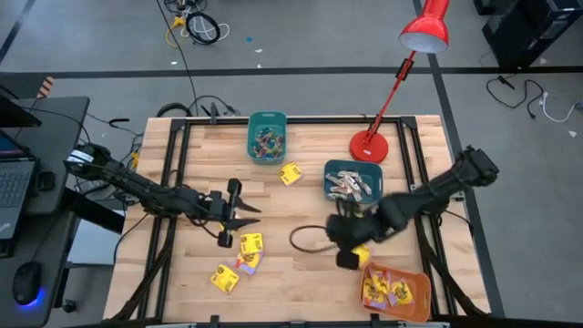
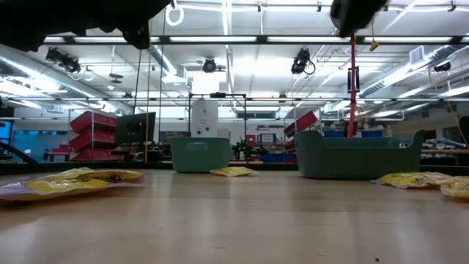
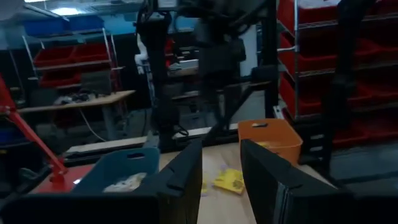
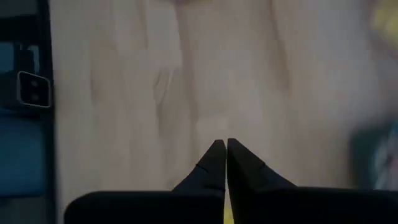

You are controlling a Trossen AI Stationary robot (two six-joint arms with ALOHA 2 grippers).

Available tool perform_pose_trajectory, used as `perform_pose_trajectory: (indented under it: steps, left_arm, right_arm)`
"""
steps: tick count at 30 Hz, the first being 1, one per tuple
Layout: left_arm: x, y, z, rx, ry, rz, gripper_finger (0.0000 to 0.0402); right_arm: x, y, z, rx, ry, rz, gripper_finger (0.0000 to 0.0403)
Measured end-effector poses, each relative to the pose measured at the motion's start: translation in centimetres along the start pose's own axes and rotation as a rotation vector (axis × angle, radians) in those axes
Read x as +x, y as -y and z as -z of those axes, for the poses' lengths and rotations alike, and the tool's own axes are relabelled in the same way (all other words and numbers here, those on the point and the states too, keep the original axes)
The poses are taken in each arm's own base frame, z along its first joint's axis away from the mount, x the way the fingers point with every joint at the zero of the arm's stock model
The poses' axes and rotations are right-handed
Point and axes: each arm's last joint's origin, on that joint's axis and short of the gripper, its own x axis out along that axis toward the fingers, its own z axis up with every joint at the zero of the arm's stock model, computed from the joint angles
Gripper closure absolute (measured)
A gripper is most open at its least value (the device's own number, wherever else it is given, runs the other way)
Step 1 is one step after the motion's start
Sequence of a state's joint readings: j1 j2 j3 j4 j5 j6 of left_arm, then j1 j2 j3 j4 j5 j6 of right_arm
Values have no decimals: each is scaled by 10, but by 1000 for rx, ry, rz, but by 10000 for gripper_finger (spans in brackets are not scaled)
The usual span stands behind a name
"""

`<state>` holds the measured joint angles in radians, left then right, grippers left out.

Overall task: Sort candy
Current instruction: Put the yellow candy bag into the orange bin

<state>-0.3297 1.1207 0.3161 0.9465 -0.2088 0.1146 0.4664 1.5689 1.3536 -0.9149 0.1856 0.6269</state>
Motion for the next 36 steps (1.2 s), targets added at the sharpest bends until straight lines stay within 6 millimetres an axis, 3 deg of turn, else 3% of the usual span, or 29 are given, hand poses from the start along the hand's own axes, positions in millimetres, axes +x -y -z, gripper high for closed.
perform_pose_trajectory:
  steps: [5, 13, 24, 30, 33, 36]
  left_arm:
    - [0, 0, 3, -77, -33, -4, 289]
    - [-2, -1, 18, -152, -184, -89, 289]
    - [-3, -1, 22, -196, -220, -111, 289]
    - [-3, -1, 23, -203, -233, -111, 289]
    - [-4, 0, 25, -286, -265, -72, 289]
    - [-7, 2, 29, -408, -329, -23, 289]
  right_arm:
    - [6, 29, -34, -214, 136, -4, 399]
    - [14, 63, -55, -278, 210, 41, 402]
    - [54, 83, -40, -248, 253, 64, 402]
    - [69, 83, -40, -278, 476, 50, 402]
    - [75, 85, -38, -277, 588, 112, 402]
    - [77, 89, -35, -255, 595, 220, 402]
